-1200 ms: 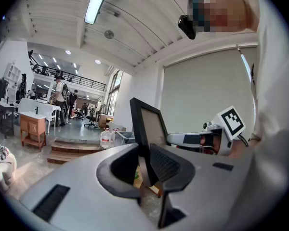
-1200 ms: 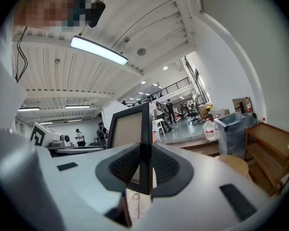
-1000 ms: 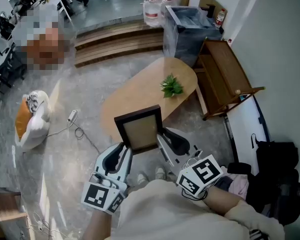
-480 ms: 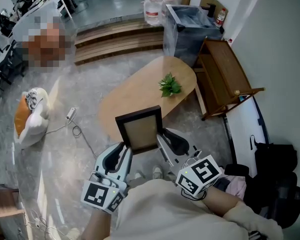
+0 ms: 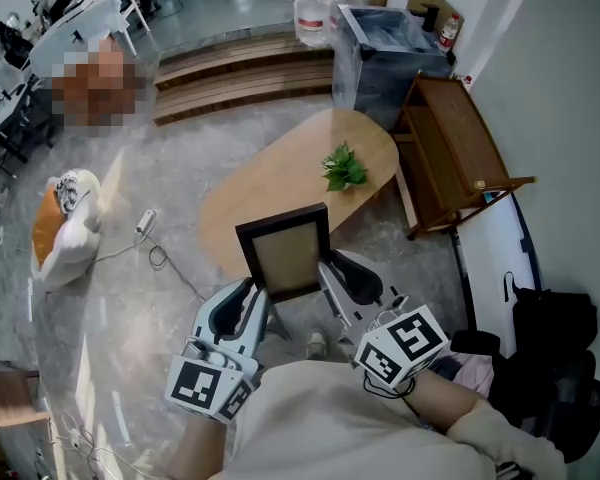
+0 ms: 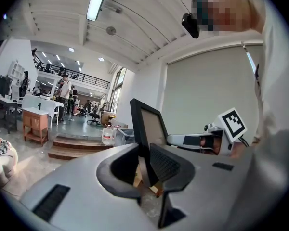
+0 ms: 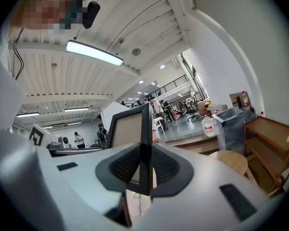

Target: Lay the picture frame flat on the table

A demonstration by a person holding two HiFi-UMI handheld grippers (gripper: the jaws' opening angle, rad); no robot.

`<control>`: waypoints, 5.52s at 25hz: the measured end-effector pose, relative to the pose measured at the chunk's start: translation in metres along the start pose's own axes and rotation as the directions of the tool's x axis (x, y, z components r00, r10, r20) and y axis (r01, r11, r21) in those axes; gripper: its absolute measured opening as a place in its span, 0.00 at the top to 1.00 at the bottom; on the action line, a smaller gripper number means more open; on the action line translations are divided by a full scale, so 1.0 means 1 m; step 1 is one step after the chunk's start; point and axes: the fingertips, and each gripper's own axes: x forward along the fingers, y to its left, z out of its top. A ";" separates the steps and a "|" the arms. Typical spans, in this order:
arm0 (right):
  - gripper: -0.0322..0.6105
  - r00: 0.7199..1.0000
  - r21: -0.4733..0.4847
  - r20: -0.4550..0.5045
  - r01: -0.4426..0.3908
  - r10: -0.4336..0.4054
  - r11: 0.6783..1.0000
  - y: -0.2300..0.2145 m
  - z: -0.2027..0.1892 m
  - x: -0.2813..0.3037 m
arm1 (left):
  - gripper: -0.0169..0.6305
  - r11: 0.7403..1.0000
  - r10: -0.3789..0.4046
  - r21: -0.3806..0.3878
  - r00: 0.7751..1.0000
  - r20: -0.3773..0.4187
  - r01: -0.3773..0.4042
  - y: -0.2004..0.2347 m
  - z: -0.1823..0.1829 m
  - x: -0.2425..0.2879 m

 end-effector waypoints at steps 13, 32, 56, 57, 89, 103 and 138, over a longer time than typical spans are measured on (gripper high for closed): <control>0.86 0.999 -0.011 -0.039 -0.002 0.002 1.000 -0.008 -0.004 0.066 | 0.86 0.999 0.009 -0.041 1.000 -0.005 -0.010 0.061 -0.001 0.023; 0.86 0.989 -0.012 -0.144 -0.027 0.025 1.000 0.004 -0.003 0.281 | 0.86 0.992 0.042 -0.115 0.997 -0.058 -0.048 0.266 0.021 0.066; 0.86 0.976 0.067 -0.219 -0.006 0.020 0.998 0.001 -0.015 0.433 | 0.86 0.984 0.056 -0.164 0.992 -0.116 -0.075 0.414 0.031 0.105; 0.86 0.974 0.072 -0.223 -0.009 0.025 0.997 -0.003 -0.016 0.435 | 0.86 0.982 0.057 -0.174 0.991 -0.118 -0.077 0.415 0.030 0.109; 0.87 0.851 0.149 -0.526 0.102 -0.008 0.984 -0.169 -0.203 0.574 | 0.86 0.898 0.070 -0.389 0.939 -0.338 -0.207 0.531 -0.164 0.267; 0.86 0.711 0.140 -0.703 0.161 -0.016 0.977 -0.222 -0.357 0.594 | 0.87 0.811 0.020 -0.519 0.900 -0.435 -0.269 0.568 -0.326 0.304; 0.81 0.550 0.117 -0.835 0.187 -0.005 0.975 -0.272 -0.561 0.619 | 0.87 0.718 0.022 -0.534 0.781 -0.624 -0.447 0.610 -0.525 0.327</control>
